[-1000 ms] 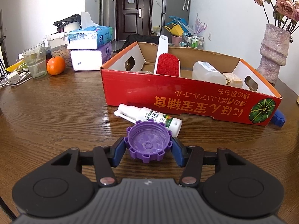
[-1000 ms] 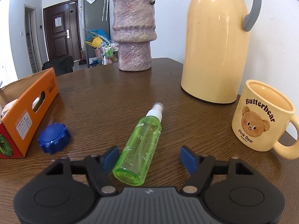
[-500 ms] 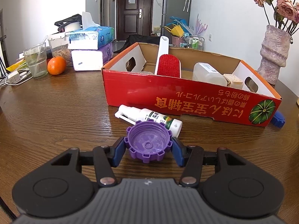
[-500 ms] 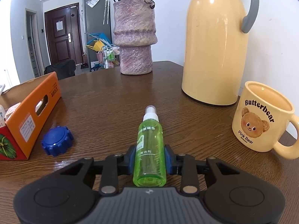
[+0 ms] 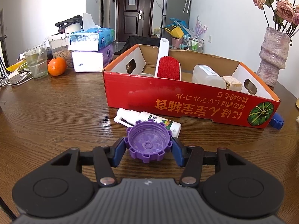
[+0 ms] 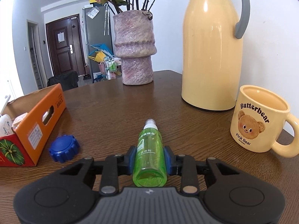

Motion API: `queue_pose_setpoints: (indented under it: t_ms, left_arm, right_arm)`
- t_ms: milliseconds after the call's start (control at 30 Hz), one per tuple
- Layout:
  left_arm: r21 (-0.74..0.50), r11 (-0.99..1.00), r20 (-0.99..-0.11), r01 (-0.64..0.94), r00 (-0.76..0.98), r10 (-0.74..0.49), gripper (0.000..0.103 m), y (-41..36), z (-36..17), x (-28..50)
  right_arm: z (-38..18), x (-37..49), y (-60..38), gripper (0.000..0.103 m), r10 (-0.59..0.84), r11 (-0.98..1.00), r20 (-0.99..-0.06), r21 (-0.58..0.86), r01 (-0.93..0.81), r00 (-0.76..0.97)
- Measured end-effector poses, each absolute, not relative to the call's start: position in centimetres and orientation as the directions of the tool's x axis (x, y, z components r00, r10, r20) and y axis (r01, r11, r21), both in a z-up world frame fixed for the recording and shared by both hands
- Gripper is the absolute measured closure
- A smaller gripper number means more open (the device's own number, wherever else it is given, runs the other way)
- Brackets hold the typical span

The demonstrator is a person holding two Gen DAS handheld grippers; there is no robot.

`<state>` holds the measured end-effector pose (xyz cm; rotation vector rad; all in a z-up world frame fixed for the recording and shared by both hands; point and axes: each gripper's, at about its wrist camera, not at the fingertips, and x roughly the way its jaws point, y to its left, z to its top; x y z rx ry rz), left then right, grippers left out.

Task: Organize rigid objects
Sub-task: 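Lift the purple cap and green spray bottle off the table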

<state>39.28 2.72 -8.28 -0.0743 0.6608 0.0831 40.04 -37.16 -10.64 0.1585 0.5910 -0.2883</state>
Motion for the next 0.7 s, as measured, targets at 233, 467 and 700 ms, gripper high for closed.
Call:
queue_pose_setpoints:
  t_ms: [233,467,700]
  left_arm:
    - [-0.044,0.994,-0.614,-0.101,0.787,0.053,0.049,2.8,-8.3,39.2]
    - [-0.042,0.994,-0.614,-0.1,0.787,0.053,0.049,2.7,-8.3,39.2]
    - [-0.044,0.994,-0.614,-0.099,0.788,0.051,0.049,2.7,-8.3,39.3]
  right_arm:
    - [-10.9,40.4,-37.1,0.073,-0.19,0.954,-0.604,0.073,0.291,0.774]
    - [-11.2,41.4,-36.2,0.072,-0.212,0.961,-0.629,0.007,0.278,0.748]
    - [-11.1,41.2,-36.4,0.073,-0.21,0.958,-0.621,0.022,0.284,0.756]
